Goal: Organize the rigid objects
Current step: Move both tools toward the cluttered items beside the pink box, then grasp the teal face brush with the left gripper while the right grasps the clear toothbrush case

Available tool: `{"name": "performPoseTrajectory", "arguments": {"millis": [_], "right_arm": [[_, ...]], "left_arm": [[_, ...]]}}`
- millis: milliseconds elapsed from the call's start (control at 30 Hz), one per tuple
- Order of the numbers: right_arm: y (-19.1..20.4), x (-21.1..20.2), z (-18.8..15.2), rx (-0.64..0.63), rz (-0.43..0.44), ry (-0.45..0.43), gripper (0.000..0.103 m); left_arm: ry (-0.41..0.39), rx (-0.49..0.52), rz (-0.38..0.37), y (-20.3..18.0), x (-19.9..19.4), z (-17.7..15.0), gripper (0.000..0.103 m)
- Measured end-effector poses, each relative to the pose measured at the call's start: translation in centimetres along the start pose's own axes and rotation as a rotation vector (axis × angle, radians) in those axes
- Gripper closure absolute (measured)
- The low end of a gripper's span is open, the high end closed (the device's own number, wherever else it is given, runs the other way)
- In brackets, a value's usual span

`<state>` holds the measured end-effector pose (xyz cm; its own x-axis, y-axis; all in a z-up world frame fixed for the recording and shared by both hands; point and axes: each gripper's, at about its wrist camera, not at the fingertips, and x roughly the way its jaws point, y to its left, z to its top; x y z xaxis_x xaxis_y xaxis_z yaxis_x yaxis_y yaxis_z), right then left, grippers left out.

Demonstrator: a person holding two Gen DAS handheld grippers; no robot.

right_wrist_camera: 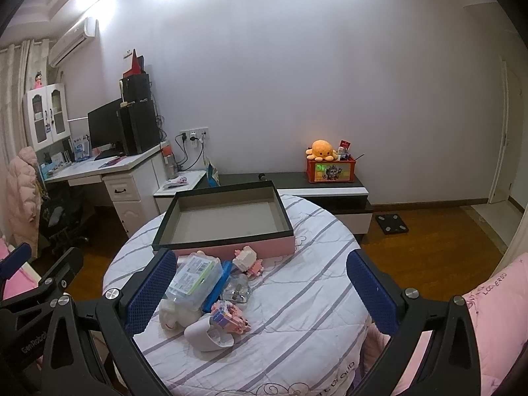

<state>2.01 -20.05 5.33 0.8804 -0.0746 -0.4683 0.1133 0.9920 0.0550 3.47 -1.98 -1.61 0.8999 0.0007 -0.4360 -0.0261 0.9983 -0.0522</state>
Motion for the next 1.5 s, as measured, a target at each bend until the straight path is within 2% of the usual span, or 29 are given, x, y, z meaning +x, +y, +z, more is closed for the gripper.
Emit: {"name": "performPoseTrajectory", "arguments": {"millis": [233, 600, 833, 1000, 1233, 1400, 1500], "right_arm": [[0.5, 1.6, -0.2, -0.018, 0.0, 0.027, 0.0], [-0.3, 6.9, -2.7, -0.028, -0.025, 0.169, 0.0], [0.2, 10.2, -4.2, -0.04, 0.018, 0.259, 0.0], [1.4, 12.0, -4.3, -0.044, 0.074, 0.287, 0.0], [4.5, 15.0, -3.8, -0.047, 0.139, 0.325, 0.0], [5.9, 17.5, -3.7, -0.025, 0.162, 0.357, 0.0], [6.7, 19.1, -3.7, -0.034, 0.156, 0.39, 0.0]], "left_arm": [[0.026, 0.012, 0.015, 0.3, 1.9, -0.5, 0.0], [0.169, 0.021, -0.017, 0.4, 7.5, -3.6, 0.0], [0.242, 0.013, -0.022, 1.2, 10.5, -5.3, 0.0], [0.281, 0.048, 0.012, 2.6, 12.8, -6.0, 0.0], [0.319, 0.054, -0.02, 2.3, 16.1, -6.5, 0.0], [0.345, 0.073, -0.038, 1.8, 18.3, -7.0, 0.0], [0.35, 0.045, -0.069, 2.1, 19.0, -6.7, 0.0]]}}
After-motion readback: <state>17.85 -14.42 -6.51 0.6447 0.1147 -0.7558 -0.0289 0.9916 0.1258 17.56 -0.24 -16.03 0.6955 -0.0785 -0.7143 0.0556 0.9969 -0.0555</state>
